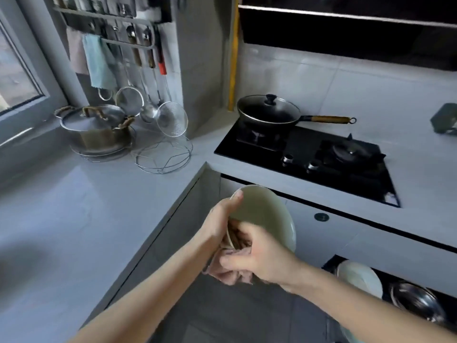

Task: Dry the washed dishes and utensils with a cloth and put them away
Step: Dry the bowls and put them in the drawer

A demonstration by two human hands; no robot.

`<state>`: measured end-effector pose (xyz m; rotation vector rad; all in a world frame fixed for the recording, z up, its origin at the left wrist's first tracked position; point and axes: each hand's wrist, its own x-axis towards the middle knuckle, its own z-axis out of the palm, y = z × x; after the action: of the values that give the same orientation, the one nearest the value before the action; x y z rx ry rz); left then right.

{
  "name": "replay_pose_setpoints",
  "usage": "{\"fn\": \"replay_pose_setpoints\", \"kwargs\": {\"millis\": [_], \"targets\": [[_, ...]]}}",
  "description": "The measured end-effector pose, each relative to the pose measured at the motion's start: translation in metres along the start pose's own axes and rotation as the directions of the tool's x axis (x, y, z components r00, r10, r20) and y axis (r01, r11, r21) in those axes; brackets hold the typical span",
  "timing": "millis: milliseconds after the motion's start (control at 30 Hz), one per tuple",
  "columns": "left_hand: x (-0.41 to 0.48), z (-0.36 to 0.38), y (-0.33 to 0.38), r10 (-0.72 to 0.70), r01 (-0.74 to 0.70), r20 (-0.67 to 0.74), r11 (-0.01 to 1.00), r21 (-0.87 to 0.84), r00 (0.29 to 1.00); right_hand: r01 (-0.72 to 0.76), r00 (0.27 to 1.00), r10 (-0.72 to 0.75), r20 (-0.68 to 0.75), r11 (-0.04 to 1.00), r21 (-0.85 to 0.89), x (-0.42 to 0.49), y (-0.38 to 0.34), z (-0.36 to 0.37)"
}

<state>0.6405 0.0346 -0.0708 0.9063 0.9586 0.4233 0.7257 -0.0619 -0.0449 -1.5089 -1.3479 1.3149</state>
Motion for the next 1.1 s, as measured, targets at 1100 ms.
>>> {"fn": "replay_pose_setpoints", "kwargs": {"millis": [1100], "targets": [[0.272, 0.374, -0.029, -0.302, 0.015, 0.472, 0.854, 0.520, 0.828, -0.509, 0.753, 0.386, -0.533, 0.855, -0.099, -0.196, 0.171, -0.385]]}}
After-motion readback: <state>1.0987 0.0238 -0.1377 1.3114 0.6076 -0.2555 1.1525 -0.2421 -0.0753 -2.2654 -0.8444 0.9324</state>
